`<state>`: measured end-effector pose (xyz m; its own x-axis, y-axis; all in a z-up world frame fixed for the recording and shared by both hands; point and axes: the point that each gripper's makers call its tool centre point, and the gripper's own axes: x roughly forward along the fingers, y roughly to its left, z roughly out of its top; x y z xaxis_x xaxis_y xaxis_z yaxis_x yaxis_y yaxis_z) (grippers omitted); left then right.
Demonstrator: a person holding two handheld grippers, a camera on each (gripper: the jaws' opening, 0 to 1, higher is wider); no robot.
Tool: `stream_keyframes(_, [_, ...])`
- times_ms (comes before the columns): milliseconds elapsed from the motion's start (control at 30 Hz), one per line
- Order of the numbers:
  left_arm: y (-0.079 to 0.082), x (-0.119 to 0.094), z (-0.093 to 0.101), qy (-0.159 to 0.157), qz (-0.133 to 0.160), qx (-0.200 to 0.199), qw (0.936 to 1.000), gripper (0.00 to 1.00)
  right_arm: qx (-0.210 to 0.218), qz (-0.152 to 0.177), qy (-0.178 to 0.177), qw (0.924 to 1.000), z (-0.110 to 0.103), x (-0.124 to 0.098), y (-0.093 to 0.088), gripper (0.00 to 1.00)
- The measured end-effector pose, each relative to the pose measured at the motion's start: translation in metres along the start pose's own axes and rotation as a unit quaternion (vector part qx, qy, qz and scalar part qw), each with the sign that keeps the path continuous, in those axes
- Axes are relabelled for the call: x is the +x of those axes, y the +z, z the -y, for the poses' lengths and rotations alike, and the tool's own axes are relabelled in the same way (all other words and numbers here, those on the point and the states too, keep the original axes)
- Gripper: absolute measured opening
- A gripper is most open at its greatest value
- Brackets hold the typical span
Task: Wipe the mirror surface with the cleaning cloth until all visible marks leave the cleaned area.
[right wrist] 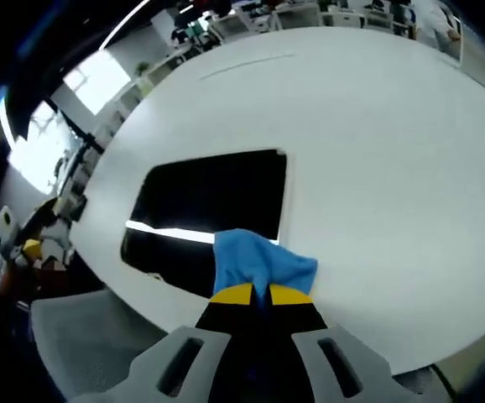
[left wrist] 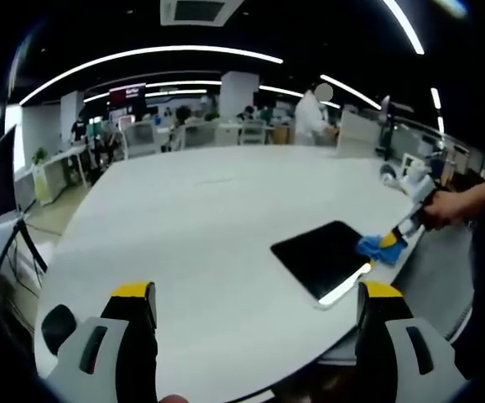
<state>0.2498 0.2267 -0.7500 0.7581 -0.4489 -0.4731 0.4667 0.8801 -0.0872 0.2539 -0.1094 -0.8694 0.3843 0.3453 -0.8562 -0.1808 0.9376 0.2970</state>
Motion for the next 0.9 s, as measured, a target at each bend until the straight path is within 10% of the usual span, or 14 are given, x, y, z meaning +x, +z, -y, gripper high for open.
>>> stream_keyframes(900, [0.001, -0.005, -0.004, 0.006, -0.005, 0.014, 0.9999, 1.00, -0.023, 0.002, 0.011, 0.9997, -0.029, 0.011, 0.003, 0.00])
